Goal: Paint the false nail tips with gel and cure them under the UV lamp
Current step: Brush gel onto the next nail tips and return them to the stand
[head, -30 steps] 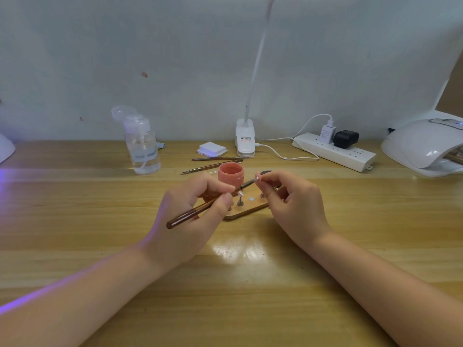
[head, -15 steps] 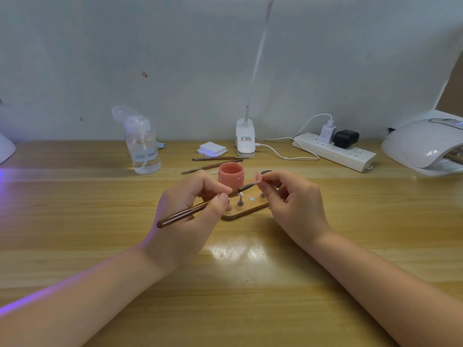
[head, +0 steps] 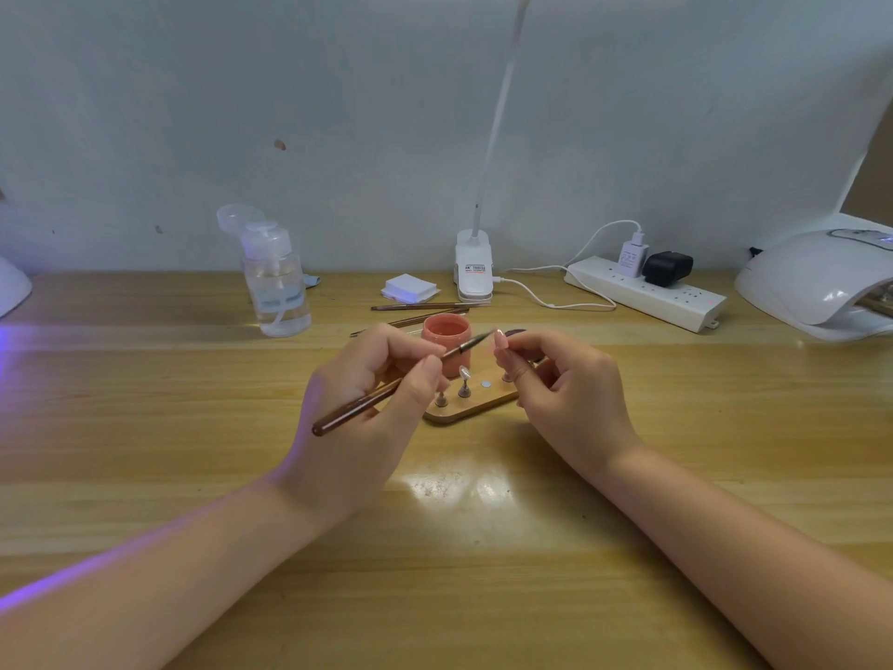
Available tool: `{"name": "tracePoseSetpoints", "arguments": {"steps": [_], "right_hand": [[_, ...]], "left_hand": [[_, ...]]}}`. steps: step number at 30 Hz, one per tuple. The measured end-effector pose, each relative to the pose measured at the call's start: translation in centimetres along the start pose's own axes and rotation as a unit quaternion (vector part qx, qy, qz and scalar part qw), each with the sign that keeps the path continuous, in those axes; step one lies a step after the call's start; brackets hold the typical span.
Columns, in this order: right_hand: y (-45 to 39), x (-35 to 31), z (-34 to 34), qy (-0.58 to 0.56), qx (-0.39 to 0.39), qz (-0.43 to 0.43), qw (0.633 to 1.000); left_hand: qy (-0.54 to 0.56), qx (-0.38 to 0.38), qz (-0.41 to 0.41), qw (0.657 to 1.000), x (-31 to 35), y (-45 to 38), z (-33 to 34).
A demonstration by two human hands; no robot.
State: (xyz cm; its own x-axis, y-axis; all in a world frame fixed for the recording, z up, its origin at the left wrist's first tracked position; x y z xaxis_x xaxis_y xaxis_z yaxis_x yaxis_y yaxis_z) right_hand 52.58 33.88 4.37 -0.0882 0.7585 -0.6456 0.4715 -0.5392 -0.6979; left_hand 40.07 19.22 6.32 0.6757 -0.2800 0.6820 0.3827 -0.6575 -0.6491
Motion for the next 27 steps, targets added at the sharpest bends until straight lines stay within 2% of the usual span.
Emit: {"name": "tracePoseSetpoints", "arguments": {"steps": [6,12,16,20,24,27], "right_hand": [[0.01,0.06,0.0,0.007,-0.005,0.003,1.0],[0.04,-0.13,0.04,-0.005,-0.004,-0.002,1.0],[0.06,-0.03,0.04,0.002,-0.011,0.001,1.0],[0.09,-0.08,0.0,0.001,-0.01,0.0,1.0],[0.03,-0.11,0.06,-0.008,-0.005,0.001,1.0],[0.04,-0.03,0.05,-0.007,-0.009,0.003,1.0]], "left_hand": [[0.013,-0.023,-0.011,1.0,-0.2,0.22,0.26],[0.013,-0.004,-0.007,1.0,0.08,0.07,0.13],[0.002,-0.03,-0.012,0.999,-0.13,0.17,0.4],[0.019,-0.017,-0.002,1.0,0.02,0.15,-0.02],[0.025,-0.003,-0.025,0.999,-0.27,0.0,0.17],[0.04,-0.024,-0.033,0.998,-0.42,0.11,0.44]]}}
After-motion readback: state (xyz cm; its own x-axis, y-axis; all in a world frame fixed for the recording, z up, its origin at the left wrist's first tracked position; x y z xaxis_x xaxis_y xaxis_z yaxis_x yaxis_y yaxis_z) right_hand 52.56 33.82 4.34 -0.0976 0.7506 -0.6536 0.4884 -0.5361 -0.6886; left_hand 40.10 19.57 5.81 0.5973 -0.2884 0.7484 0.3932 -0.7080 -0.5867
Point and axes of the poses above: each hand's wrist, its own y-axis away from the middle knuckle, its own z-axis out of the palm, x = y × z, the point moved 5 cm from there along -y, towards the middle knuckle, and after that the axes turned 10 degrees about -y, right-handed, at the moved point
